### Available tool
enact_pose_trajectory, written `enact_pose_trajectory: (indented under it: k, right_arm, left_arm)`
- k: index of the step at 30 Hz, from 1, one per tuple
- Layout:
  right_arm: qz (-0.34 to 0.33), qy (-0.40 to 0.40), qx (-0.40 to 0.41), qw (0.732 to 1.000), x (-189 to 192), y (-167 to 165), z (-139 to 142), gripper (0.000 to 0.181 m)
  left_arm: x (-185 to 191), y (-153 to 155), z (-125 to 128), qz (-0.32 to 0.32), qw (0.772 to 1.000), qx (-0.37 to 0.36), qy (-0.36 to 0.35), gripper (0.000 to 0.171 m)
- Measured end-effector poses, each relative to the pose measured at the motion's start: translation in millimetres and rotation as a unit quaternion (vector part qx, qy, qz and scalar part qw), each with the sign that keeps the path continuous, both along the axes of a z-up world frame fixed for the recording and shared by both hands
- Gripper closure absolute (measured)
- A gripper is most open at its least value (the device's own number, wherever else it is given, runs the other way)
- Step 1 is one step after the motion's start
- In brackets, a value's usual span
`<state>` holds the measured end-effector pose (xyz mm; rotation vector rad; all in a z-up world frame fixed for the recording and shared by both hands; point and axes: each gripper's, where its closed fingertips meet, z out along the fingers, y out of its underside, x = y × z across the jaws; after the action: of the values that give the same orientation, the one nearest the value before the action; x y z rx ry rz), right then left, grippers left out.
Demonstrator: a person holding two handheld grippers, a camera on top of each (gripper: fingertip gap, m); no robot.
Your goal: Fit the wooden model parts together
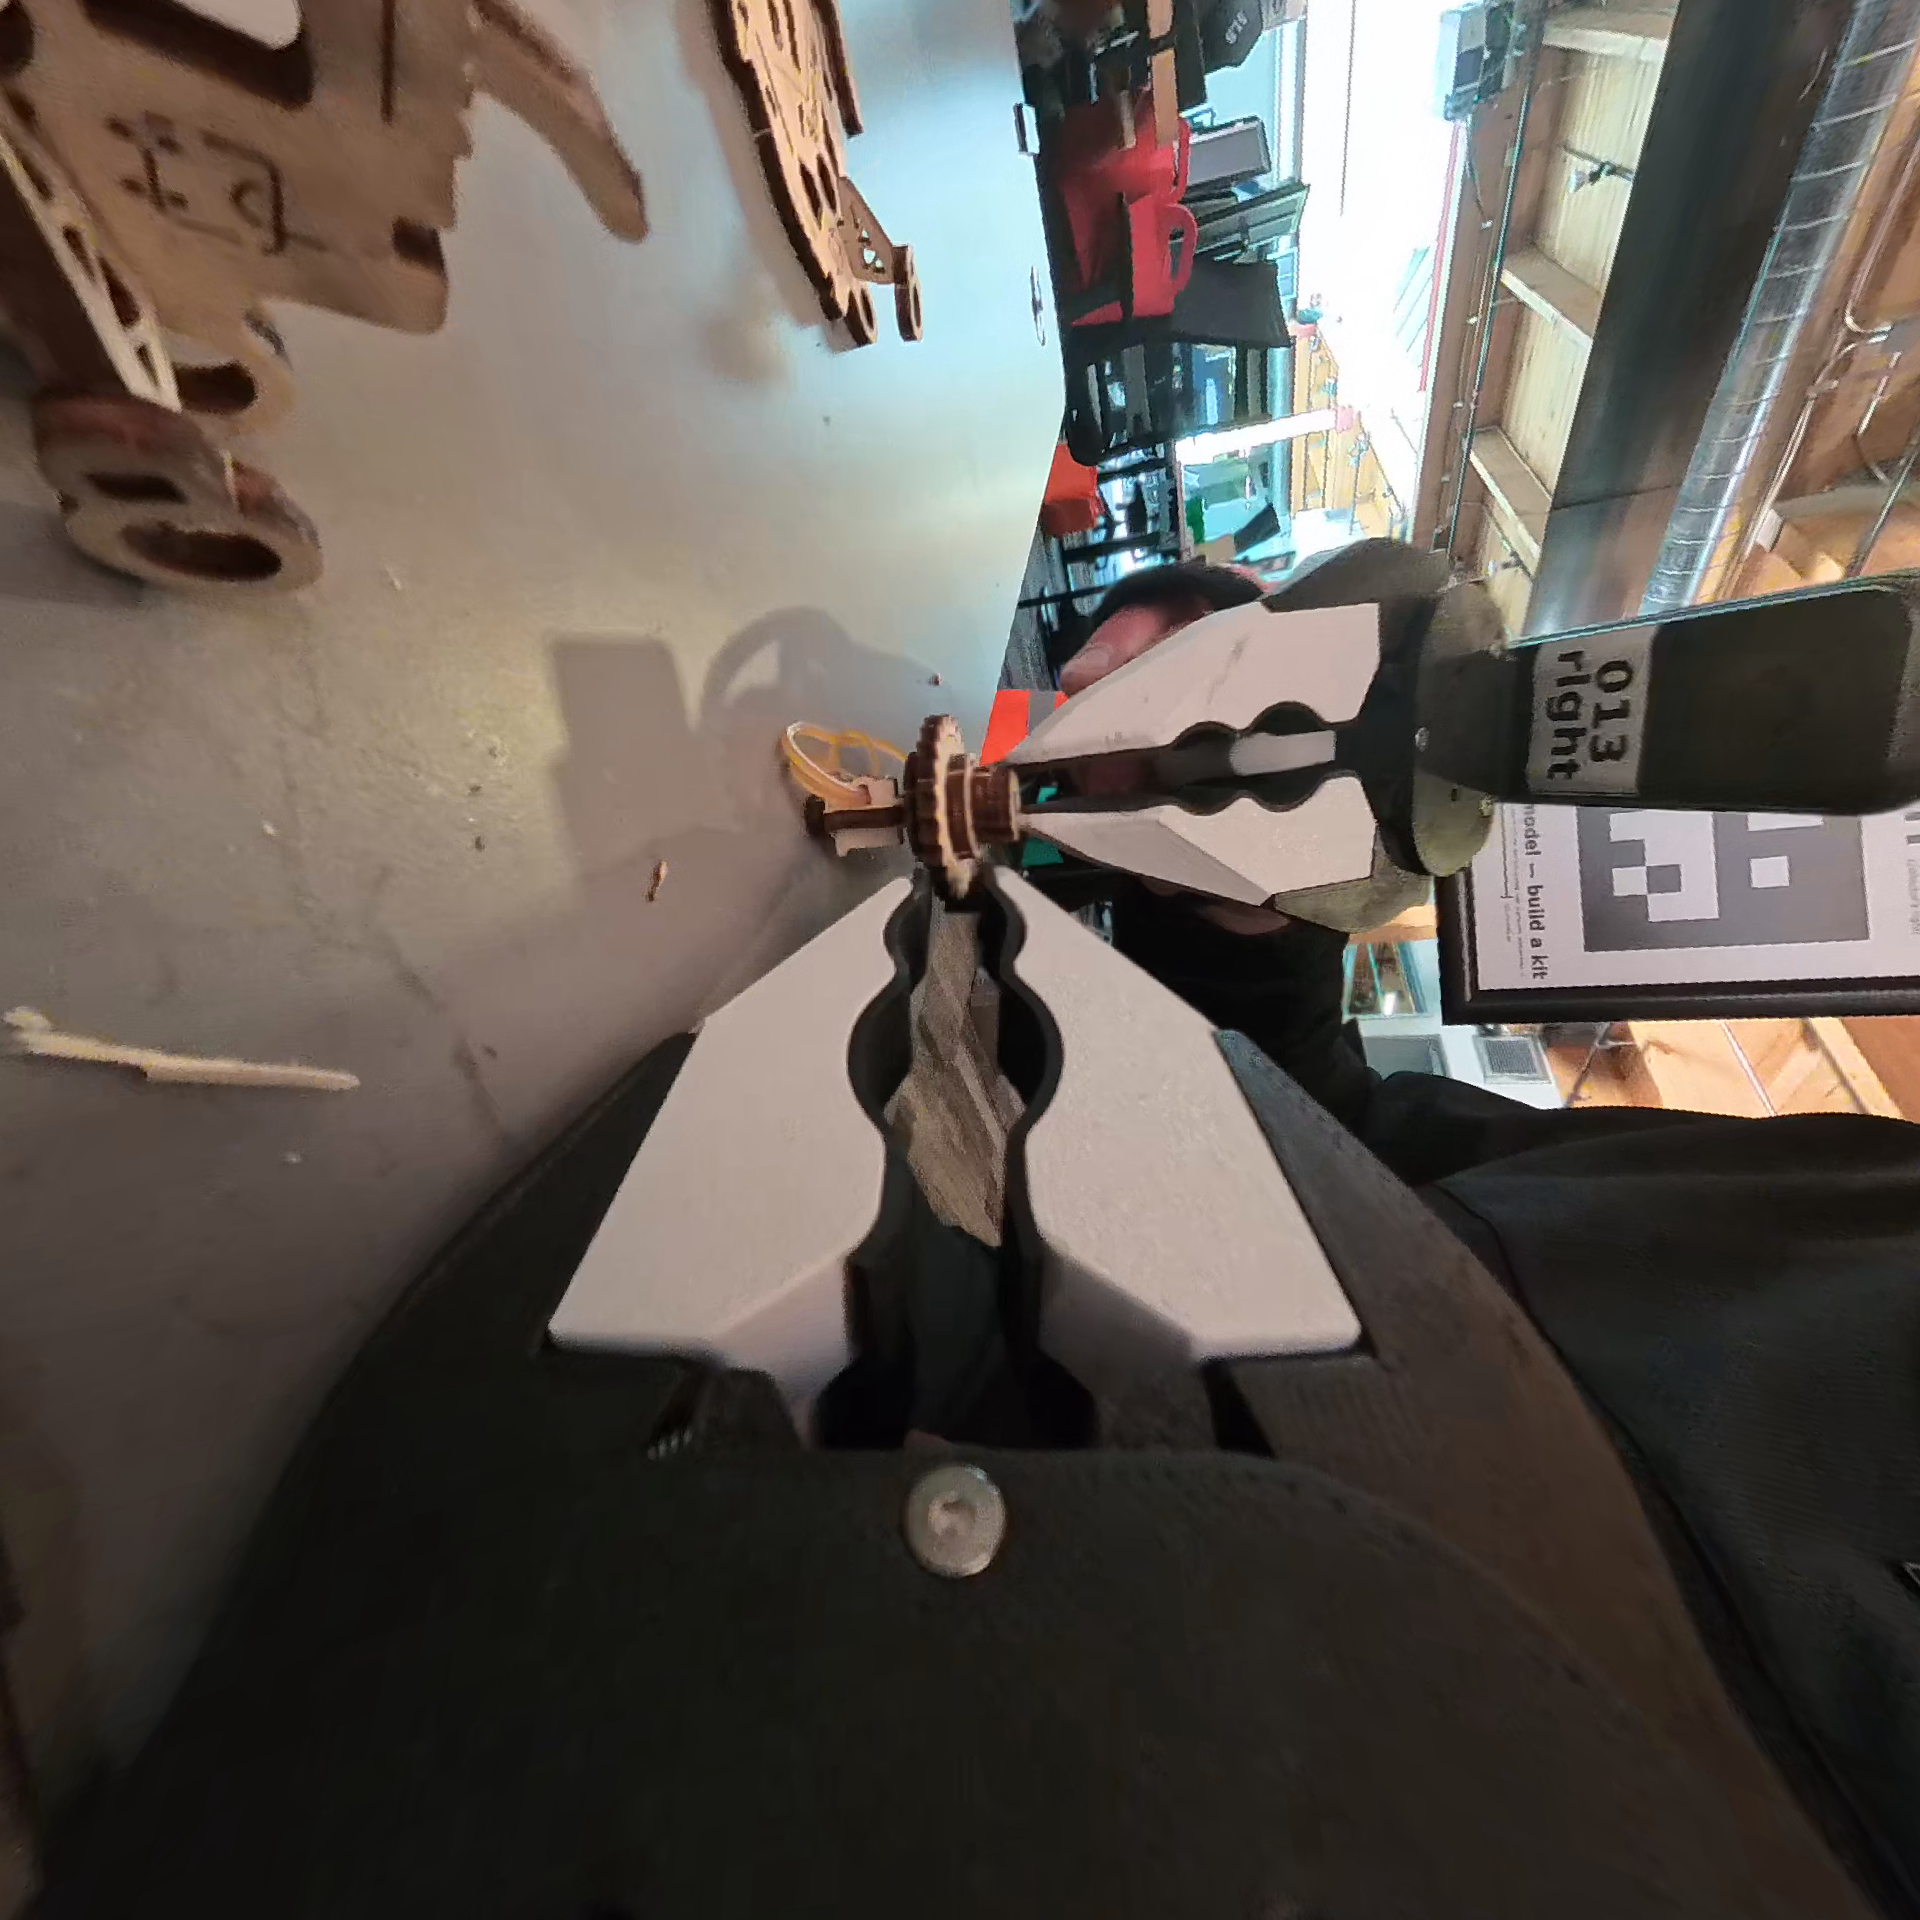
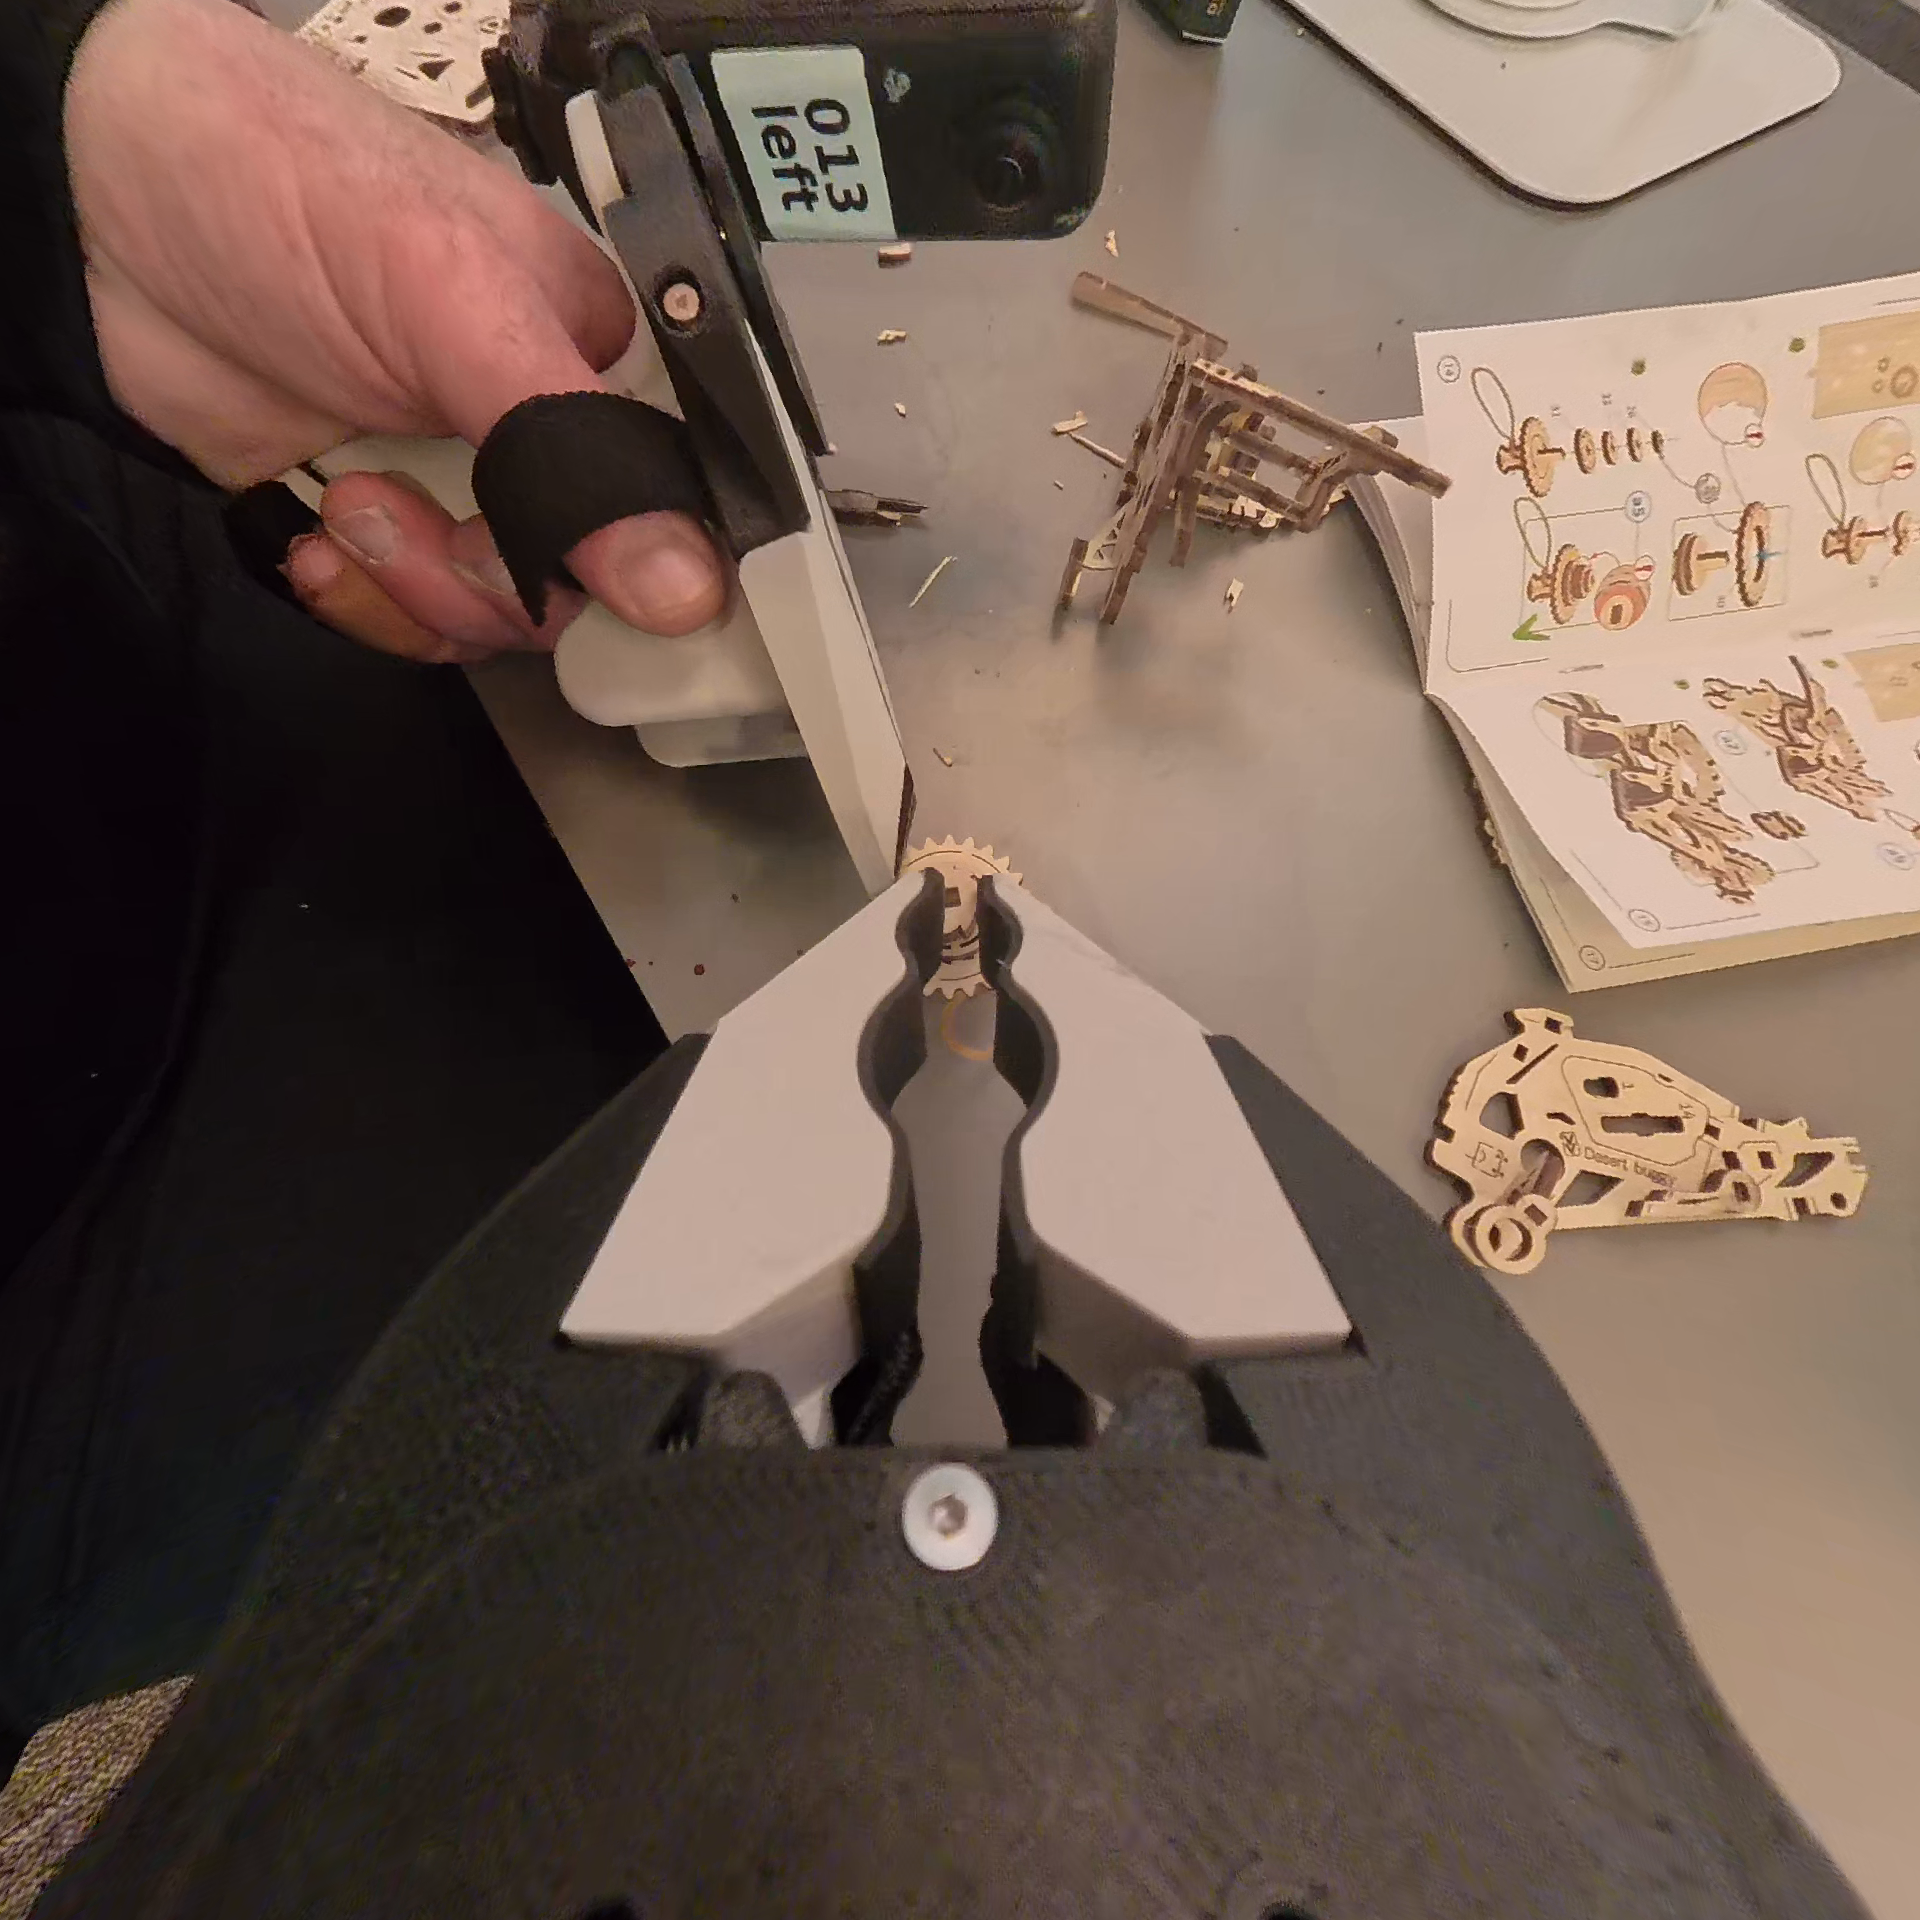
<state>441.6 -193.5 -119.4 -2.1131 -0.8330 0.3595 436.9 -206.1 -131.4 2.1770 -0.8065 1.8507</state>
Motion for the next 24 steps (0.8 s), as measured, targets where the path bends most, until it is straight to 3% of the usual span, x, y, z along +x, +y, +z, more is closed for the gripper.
enact_pose_trajectory:
  k: [6,24]
  right_arm:
    - [-0.007,0.009,0.002,1.000,2.8,-1.0,0.2,0.179]
    - [-0.017,0.025,0.027,0.999,3.2,0.6,1.1,0.179]
  left_arm:
    - [2.7,4.8,6.6,0.018,0.999,0.027,-0.017,0.154]
    - [9.5,11.8,2.9,0.030,0.998,0.050,-0.003,0.155]
